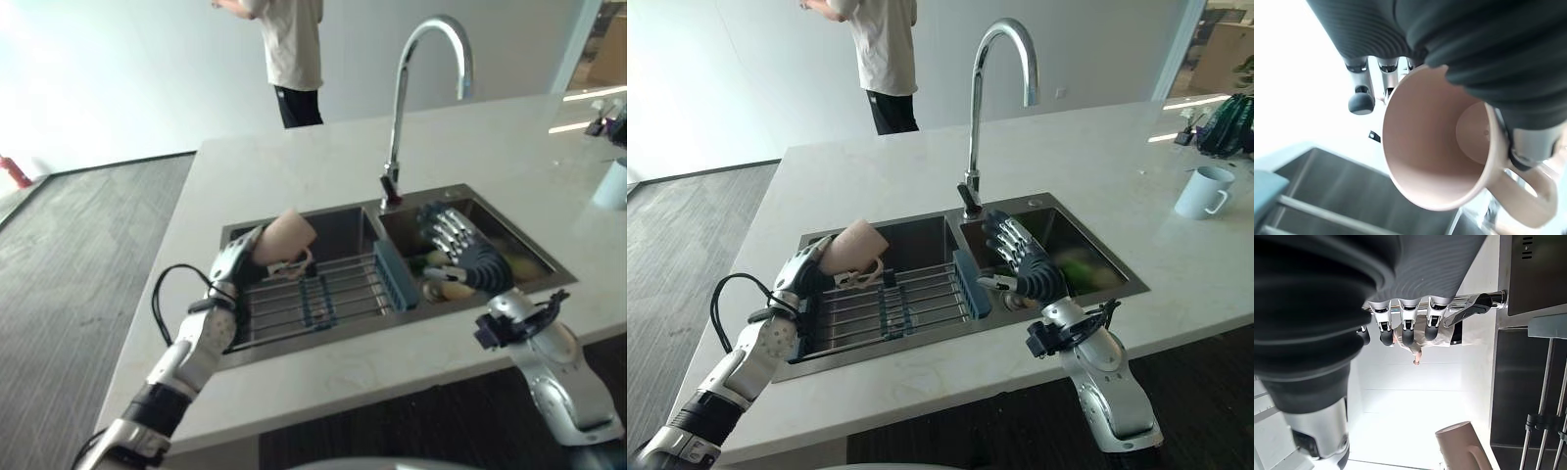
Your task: Place the dishes in the dishwasher.
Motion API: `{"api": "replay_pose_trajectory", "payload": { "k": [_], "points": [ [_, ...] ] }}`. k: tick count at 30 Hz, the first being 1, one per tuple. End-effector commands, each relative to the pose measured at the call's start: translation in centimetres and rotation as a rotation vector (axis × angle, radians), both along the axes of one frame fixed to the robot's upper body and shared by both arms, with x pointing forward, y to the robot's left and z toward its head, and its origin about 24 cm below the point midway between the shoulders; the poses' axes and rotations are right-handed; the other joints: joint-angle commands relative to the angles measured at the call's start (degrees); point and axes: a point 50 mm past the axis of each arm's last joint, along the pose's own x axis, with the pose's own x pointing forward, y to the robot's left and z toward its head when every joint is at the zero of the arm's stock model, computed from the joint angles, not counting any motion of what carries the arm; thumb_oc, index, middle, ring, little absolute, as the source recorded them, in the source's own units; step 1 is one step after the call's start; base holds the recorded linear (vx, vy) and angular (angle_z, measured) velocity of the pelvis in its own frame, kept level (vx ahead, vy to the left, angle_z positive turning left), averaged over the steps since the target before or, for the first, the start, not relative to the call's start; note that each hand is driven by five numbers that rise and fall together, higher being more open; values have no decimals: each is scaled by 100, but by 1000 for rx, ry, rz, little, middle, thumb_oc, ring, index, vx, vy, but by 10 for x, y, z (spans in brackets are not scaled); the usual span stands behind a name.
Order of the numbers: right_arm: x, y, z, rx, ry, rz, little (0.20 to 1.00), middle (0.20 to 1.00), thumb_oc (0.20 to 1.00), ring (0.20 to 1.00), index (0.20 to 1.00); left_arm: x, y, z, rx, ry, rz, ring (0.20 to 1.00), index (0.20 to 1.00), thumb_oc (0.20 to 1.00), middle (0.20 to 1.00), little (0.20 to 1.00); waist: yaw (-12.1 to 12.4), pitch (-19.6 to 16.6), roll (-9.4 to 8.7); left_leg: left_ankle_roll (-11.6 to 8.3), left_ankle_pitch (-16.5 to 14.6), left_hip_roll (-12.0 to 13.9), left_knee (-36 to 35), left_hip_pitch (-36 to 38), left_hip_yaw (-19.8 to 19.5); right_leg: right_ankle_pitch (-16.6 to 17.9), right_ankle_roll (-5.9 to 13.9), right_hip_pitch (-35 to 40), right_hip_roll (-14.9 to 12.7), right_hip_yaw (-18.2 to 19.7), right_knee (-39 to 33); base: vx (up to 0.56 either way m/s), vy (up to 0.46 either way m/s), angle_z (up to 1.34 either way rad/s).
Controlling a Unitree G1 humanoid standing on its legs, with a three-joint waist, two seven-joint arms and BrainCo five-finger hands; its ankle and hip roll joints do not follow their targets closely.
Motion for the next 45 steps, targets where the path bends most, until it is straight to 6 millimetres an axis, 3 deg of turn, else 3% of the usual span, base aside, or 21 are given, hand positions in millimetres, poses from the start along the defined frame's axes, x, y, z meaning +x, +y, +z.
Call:
{"api": "replay_pose_trajectory", "payload": {
  "k": [1,4,8,15,18,19,20,22,24,26,28,31,33,34,35,36,37,39,42,43,45],
  "points": [
    [-3,1,38,30,-216,-18,1000,1000,1000,1000,1000,11,8,57,-126,-287,-19,200,200,200,200,200,-62,217,-18,-92,8,223,40,5,-301,-500,368,508,-338,-147,48,13,-47,17],
    [-4,0,35,36,-214,-38,1000,1000,1000,1000,1000,1,10,75,-466,-371,-84,200,200,200,200,200,34,216,-34,-108,28,228,40,-15,-398,-531,336,539,-337,-195,48,10,-51,7],
    [-6,2,33,40,-217,-45,1000,1000,1000,1000,1000,-12,-4,77,-979,-368,-247,200,200,200,200,200,137,236,-54,-150,92,278,40,-33,-449,-572,268,575,-317,-286,48,-13,-88,6],
    [-8,1,35,32,-239,-23,1000,1000,1000,1000,1000,-34,-19,91,-1321,-446,-525,200,200,200,200,200,319,296,-81,-287,313,478,40,-131,-482,-636,103,589,-174,-509,48,-47,-147,24],
    [-12,-3,35,64,-227,18,1000,1000,1000,1000,1000,-44,-35,81,-1635,-340,-741,200,200,200,200,200,503,457,-79,-455,854,685,40,-598,-641,-705,-21,603,15,-651,48,-146,-155,37],
    [-12,-6,37,67,-238,6,1000,1000,1000,1000,1000,-46,-40,78,-1703,-316,-799,200,200,200,200,200,576,525,-118,-419,885,602,74,-657,-747,-715,-44,599,44,-666,48,-250,-93,57],
    [-10,-8,39,62,-245,5,1000,1000,1000,1000,1000,-47,-41,77,-1743,-313,-819,200,200,200,200,200,604,563,-142,-385,843,524,193,-626,-796,-710,-68,582,44,-647,48,-274,-44,76],
    [-8,-9,43,51,-266,15,1000,1000,1000,1000,1000,-48,-46,80,-1800,-311,-865,200,200,200,200,200,567,623,-231,-312,722,427,1129,-720,-590,-620,-171,454,16,-668,48,-323,-28,69],
    [-9,-13,45,42,-296,-6,1000,1000,1000,1000,1000,-47,-53,82,-1833,-290,-936,200,200,200,200,200,378,665,-330,-286,564,560,2002,-504,-267,-393,-262,254,-46,-922,48,-409,53,60],
    [-9,-15,46,41,-307,-19,1000,1000,1000,1000,1000,-47,-56,84,-1853,-282,-974,200,200,200,200,200,296,635,-342,-332,567,663,2232,-243,-138,-278,-287,132,-98,-1132,48,-372,180,102],
    [-9,-19,47,35,-311,-39,1000,1000,1000,1000,1000,-49,-57,82,-1845,-270,-1019,200,200,200,200,200,217,562,-218,-510,696,897,2076,266,96,-197,-275,44,-151,-1632,48,-409,359,91],
    [-9,-24,48,32,-318,-61,1000,1000,1000,1000,1000,-50,-59,84,-1814,-256,-1071,200,200,200,200,200,231,499,-178,-565,682,925,1786,529,308,-54,-155,-27,-337,-2104,48,-327,327,93],
    [-9,-26,47,42,-320,-81,1000,1000,1000,1000,1000,-51,-60,86,-1791,-231,-1113,200,200,200,200,200,259,492,-147,-554,243,758,1166,782,424,209,195,-170,-598,-2283,48,-334,479,192],
    [-5,-21,47,52,-329,-100,1000,1000,1000,1000,1000,-53,-58,91,-1766,-209,-1146,200,200,200,200,200,352,582,-188,-343,-373,562,786,924,553,652,598,-343,-1050,-2469,97,-543,832,290],
    [-2,-17,45,55,-329,-123,1000,1000,1000,1000,1000,-53,-60,92,-1768,-185,-1159,200,200,200,200,200,488,683,-255,-173,-892,201,540,895,295,1081,847,-448,-1470,-2452,118,-489,796,257],
    [-2,-17,44,59,-328,-126,1000,1000,1000,1000,1000,-53,-60,92,-1771,-181,-1160,200,200,200,200,200,521,708,-270,-143,-949,129,534,861,222,1169,868,-461,-1539,-2457,127,-362,642,166],
    [-4,-15,41,84,-317,-123,1000,1000,1000,1000,1000,-54,-59,90,-1779,-163,-1148,200,200,200,200,200,620,822,-387,-16,-1037,-175,563,718,42,1544,882,-555,-1880,-2574,207,-225,367,89],
    [-6,-10,38,93,-312,-106,1000,1000,1000,1000,1000,-55,-59,90,-1777,-159,-1138,200,200,200,200,200,682,879,-409,49,-1071,-314,536,658,-100,1664,904,-574,-2024,-2542,247,-214,386,89],
    [-11,-3,34,105,-309,-104,1000,1000,1000,1000,1000,-56,-61,89,-1740,-142,-1134,200,200,200,200,200,675,997,-370,271,-894,-601,269,527,-581,1414,824,-636,-1859,-1665,725,-203,441,73],
    [-12,-6,35,124,-315,-111,1000,1000,1000,1000,1000,-55,-60,87,-1735,-131,-1131,200,200,200,200,200,628,974,-297,384,-719,-635,148,424,-846,792,643,-535,-1343,-1147,1097,-189,434,98],
    [-13,-11,38,128,-318,-104,1000,1000,1000,1000,1000,-53,-62,88,-1741,-128,-1120,200,200,200,200,200,592,918,-232,492,-535,-627,93,244,-1259,25,421,-370,-698,-578,1454,-105,334,91]
  ]
}}
